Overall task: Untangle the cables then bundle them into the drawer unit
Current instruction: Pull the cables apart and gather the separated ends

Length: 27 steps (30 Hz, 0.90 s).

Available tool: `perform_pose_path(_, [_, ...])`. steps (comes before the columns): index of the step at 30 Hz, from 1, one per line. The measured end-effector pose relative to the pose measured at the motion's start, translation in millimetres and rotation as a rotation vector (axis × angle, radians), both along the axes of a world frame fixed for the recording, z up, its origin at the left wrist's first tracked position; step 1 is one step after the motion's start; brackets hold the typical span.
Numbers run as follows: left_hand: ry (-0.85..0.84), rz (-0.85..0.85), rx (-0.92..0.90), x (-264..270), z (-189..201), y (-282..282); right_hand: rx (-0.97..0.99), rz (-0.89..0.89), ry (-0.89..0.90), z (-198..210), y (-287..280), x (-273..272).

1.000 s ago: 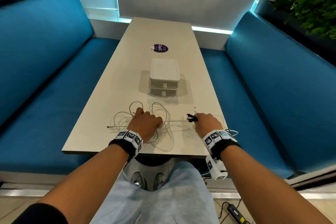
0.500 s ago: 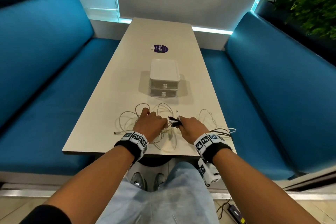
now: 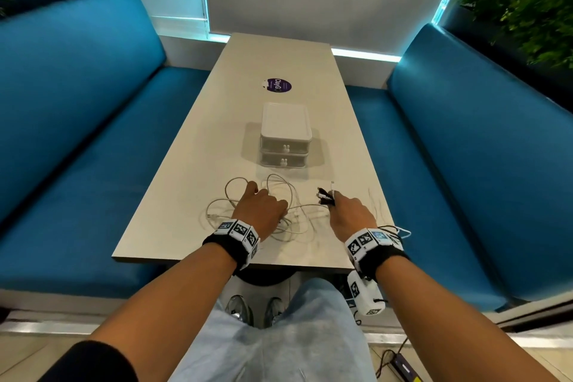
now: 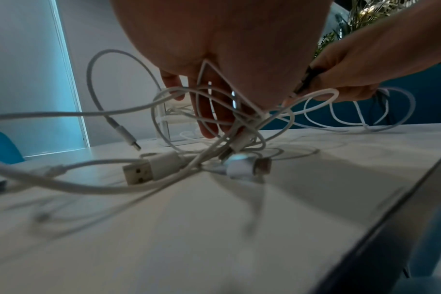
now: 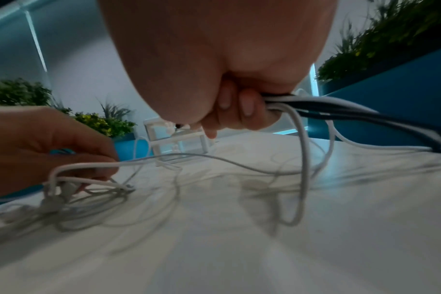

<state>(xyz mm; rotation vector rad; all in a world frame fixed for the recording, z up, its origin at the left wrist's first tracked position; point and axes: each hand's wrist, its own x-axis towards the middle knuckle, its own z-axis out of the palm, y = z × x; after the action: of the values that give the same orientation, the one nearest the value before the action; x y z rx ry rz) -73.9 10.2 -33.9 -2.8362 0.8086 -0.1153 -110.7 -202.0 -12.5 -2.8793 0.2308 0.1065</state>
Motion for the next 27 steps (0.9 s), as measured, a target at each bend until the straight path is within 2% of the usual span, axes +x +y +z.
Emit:
perform_pose_path(6, [0.000, -0.035, -0.008, -6, 4, -10, 0.172, 0.188, 0.046, -5, 25, 4])
perform_pose_path(13, [-0.022, -0.044, -0.129, -8, 0, -15, 0.248, 0.199, 0.040, -7, 22, 3])
perform_pose_path(20, [-0.136, -0.058, -0.083, -5, 2, -15, 0.073, 0.220, 0.018, -1, 15, 4])
perform_pose_path(27, [-0.138, -0.040, -0.062, 2, 0, 9, -0.050, 0.170, 0.020, 6, -11, 2])
